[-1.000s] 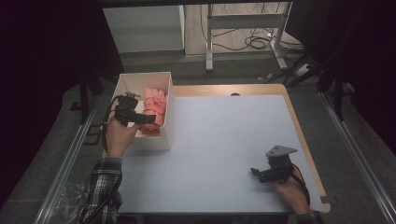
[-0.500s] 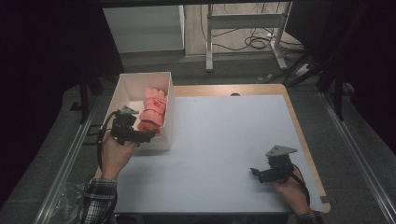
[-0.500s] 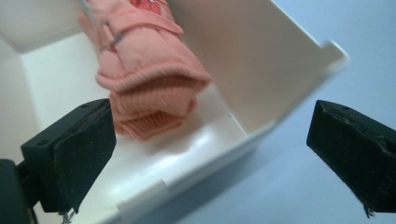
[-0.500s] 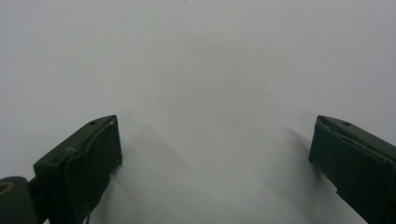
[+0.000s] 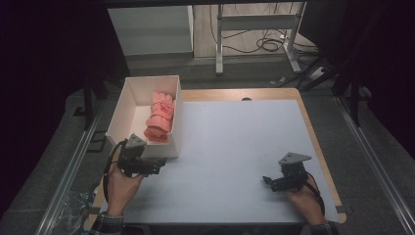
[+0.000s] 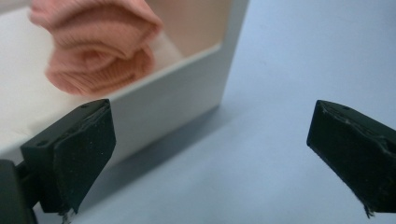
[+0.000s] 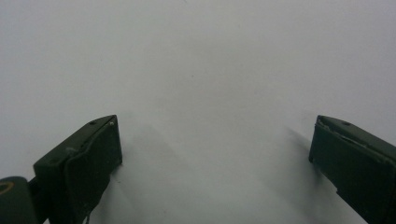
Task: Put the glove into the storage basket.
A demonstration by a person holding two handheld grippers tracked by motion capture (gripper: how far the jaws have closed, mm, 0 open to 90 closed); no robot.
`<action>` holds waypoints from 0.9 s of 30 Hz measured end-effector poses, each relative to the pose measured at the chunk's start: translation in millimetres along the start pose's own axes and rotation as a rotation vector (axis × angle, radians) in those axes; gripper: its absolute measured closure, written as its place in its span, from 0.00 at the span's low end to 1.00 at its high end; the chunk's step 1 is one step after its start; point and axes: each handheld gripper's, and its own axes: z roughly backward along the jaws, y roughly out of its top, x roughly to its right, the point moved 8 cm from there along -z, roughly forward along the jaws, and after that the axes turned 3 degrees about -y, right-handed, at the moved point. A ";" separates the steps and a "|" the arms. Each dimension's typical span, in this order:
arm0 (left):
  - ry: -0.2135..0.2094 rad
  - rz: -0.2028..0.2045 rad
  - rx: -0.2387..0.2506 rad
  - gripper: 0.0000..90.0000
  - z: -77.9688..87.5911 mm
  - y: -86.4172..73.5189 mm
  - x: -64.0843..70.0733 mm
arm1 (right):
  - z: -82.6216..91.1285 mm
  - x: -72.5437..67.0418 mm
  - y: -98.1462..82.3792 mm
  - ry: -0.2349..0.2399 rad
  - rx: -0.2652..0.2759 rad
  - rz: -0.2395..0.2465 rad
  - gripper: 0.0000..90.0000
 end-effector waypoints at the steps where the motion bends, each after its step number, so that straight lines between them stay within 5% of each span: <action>1: -0.005 0.004 -0.003 0.02 -3.9 -8.7 3.9 | 0.0 0.0 0.0 0.000 0.000 0.000 0.03; 7: -0.053 0.001 0.010 0.01 -19.1 -28.6 16.2 | 0.0 0.0 0.0 0.000 0.001 0.001 0.03; 22: -0.033 -0.048 -0.086 0.00 -64.9 -71.4 30.6 | 0.0 0.0 0.1 0.000 0.001 0.000 0.03; 27: -0.029 -0.049 -0.086 0.00 -65.5 -71.2 31.9 | -0.1 0.0 -0.2 0.000 0.001 -0.001 0.03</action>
